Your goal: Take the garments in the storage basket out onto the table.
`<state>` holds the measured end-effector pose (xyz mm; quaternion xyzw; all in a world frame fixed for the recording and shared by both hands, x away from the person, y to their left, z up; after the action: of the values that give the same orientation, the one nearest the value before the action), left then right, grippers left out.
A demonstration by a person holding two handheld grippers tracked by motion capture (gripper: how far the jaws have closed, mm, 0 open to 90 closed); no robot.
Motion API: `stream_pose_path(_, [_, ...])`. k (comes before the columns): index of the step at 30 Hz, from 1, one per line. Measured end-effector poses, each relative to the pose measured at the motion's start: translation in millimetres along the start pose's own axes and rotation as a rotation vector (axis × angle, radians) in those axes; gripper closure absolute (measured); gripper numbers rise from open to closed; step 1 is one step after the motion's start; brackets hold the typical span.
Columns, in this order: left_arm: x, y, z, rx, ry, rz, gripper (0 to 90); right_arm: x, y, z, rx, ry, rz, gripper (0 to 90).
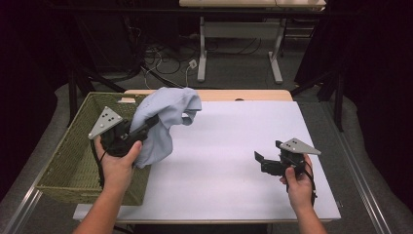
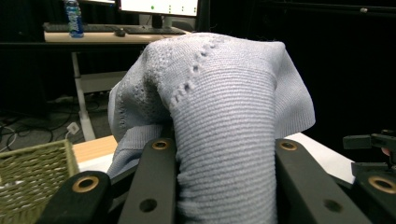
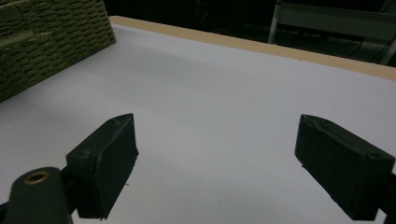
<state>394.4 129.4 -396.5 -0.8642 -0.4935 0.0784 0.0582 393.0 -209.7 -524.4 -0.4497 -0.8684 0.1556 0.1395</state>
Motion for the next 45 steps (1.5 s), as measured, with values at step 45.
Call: stream_pose_path(45, [-66.4, 79.8, 64.9, 0.137, 0.028, 0.080, 72.9, -3.5, -2.4, -2.9, -0.003, -0.004, 0.001, 13.2])
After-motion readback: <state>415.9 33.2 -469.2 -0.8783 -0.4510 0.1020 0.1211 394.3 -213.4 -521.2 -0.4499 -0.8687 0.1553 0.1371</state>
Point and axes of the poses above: each handheld gripper's, and its own axes: y roughly forward along the jaws, z roughly out of its underside, x roughly to its left, the point moved 10 cm from there along y, roughly forward along the jaws, and after that the axes turned 8 degrees about -z, right-handed, at the moved point
